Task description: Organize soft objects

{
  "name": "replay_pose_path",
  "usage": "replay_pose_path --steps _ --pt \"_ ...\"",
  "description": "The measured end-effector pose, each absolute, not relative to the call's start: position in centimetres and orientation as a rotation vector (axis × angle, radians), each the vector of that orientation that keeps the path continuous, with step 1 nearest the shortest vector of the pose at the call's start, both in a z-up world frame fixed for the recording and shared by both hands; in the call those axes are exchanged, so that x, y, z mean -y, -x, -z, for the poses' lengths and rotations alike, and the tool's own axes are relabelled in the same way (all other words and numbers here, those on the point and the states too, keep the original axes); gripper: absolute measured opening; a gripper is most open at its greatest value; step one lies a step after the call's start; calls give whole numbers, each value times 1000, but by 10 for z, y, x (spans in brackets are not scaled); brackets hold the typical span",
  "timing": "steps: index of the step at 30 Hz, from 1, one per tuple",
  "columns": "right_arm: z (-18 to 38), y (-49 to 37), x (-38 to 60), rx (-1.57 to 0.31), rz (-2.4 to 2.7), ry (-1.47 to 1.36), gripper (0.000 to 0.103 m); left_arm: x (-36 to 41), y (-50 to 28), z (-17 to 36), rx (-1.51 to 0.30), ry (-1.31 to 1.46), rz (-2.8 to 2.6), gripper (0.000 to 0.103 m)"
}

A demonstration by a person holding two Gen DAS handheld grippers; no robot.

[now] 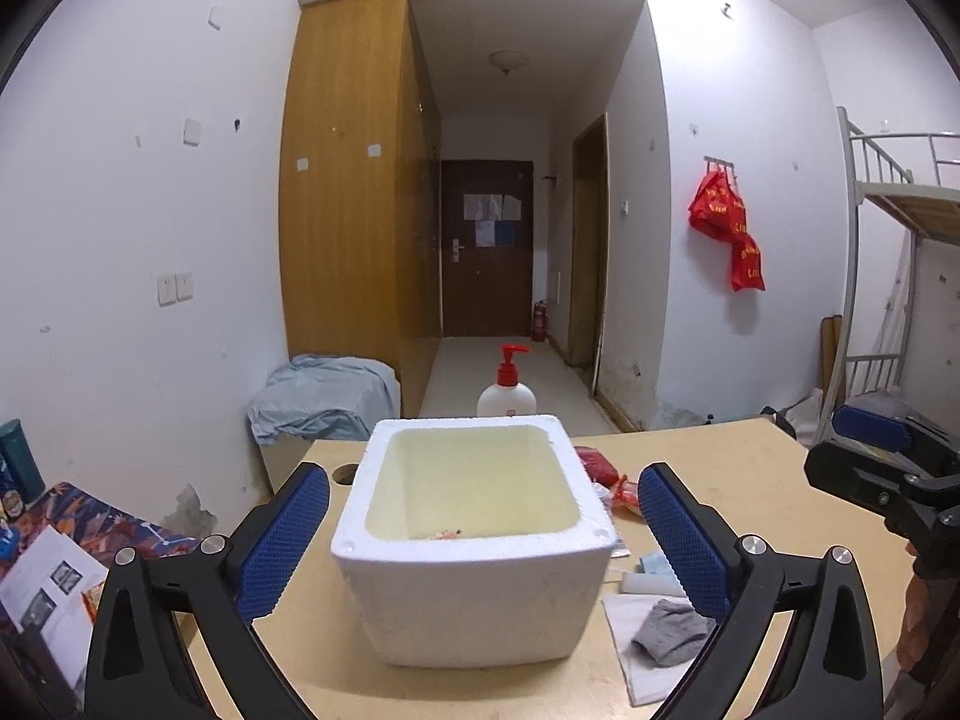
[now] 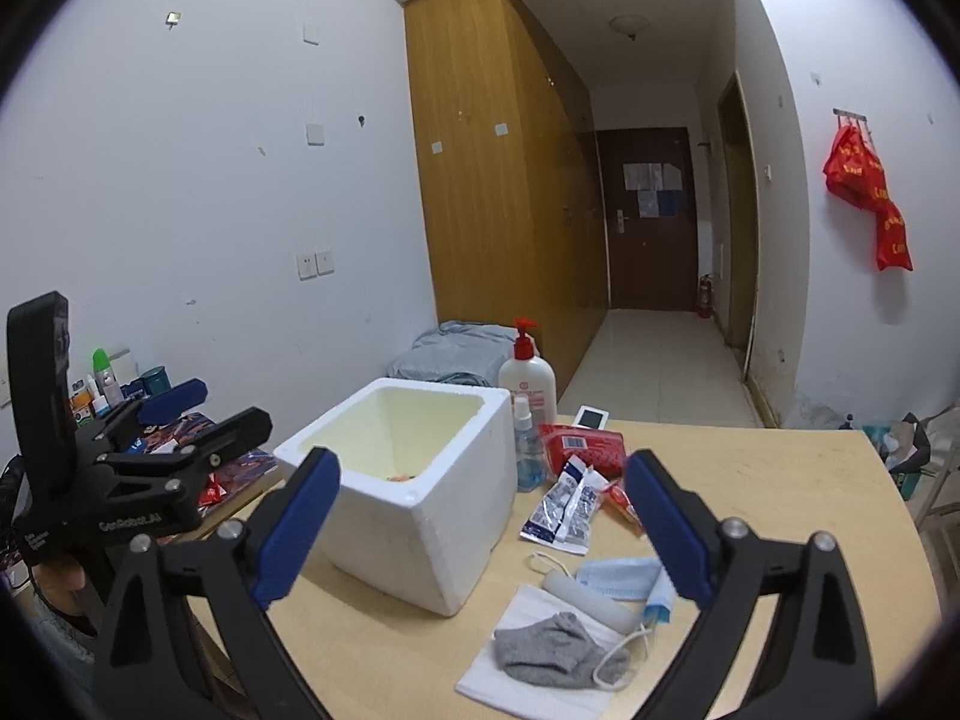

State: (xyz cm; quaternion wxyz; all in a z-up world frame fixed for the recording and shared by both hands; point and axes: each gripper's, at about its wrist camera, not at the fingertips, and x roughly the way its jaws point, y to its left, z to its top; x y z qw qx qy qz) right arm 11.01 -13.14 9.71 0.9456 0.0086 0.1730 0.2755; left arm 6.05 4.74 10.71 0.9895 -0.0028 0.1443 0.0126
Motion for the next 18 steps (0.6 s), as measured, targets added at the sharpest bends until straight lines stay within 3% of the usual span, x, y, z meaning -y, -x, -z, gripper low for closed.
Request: replay_pose_path --steps 18 --pt "-96 -37 152 -284 -570 -16 103 -34 17 -115 -234 13 -12 103"
